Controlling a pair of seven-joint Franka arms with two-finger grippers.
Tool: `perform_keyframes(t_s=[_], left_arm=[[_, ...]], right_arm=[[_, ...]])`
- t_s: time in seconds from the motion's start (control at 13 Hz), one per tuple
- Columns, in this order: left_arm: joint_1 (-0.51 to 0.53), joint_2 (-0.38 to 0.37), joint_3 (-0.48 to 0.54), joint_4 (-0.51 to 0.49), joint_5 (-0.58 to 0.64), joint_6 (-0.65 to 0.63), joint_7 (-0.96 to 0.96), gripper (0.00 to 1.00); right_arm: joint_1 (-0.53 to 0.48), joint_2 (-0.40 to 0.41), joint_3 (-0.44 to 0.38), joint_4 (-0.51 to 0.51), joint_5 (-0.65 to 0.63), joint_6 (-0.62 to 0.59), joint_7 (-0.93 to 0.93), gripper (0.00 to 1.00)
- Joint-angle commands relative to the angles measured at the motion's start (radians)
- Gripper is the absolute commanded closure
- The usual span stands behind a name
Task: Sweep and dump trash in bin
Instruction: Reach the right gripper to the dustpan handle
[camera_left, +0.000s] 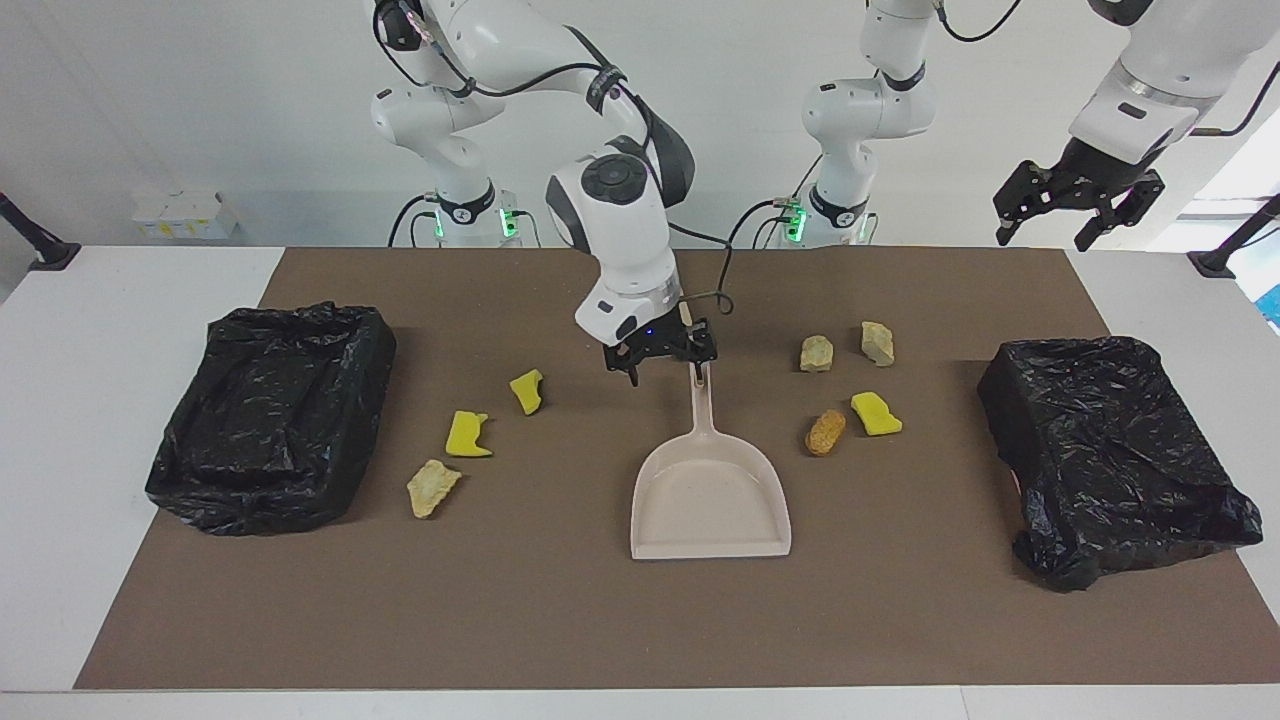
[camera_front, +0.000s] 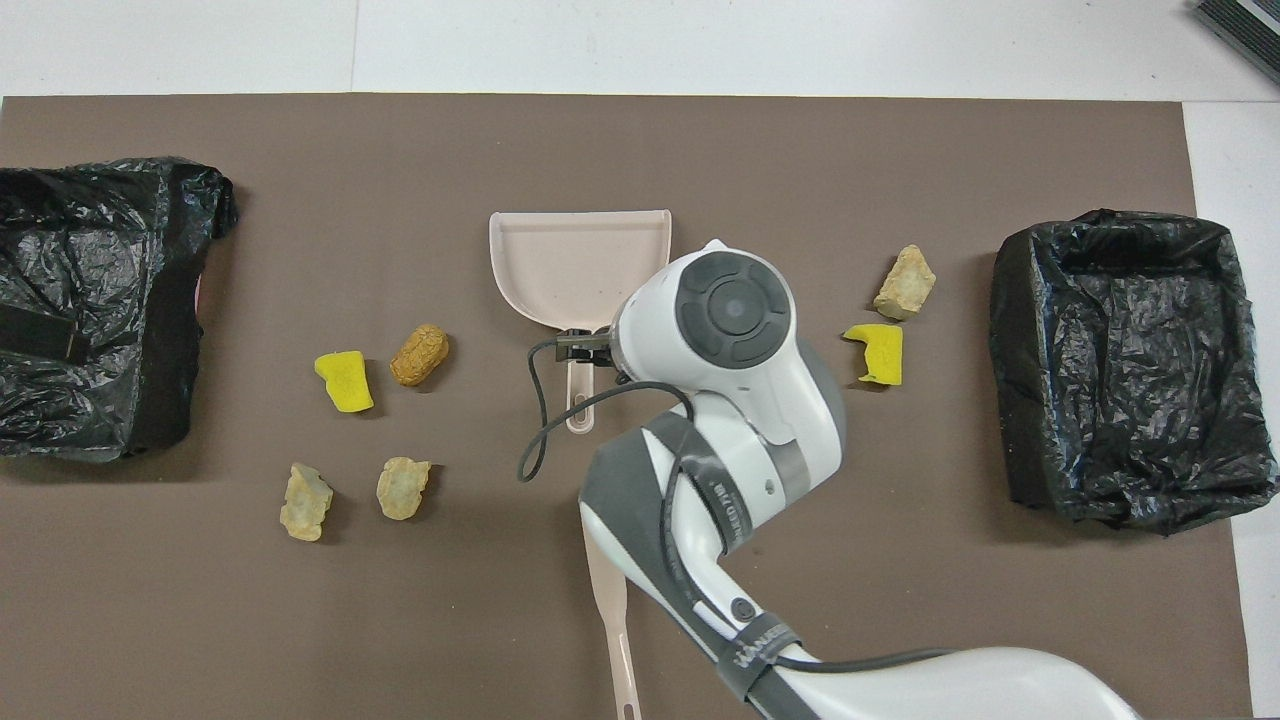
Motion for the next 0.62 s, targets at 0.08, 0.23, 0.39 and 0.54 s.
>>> perform_keyframes(t_s=[0.08,0.23,0.39,0.54], left_arm=[[-0.013,-0.003,0.001,0.017,0.006,-0.008,0.000,0.00],[-0.006,-0.004,0.001,0.014,0.006,-0.021,-0.003,0.00],[-0.014,-0.013,0.001,0.000,0.006,-0.013,0.000,0.00],[-0.020,-0.035,0.001,-0.037,0.006,-0.004,0.005,0.00]], right_arm=[[0.075,0.067,-0.006,0.014,-0.130,0.035,0.102,0.00],[0.083,0.069,-0.006,0.005,-0.158,0.034,0.102,0.04],[0.085,0.069,-0.006,-0.005,-0.160,0.032,0.102,0.10],[0.083,0.067,-0.004,-0.008,-0.175,0.032,0.102,0.21]])
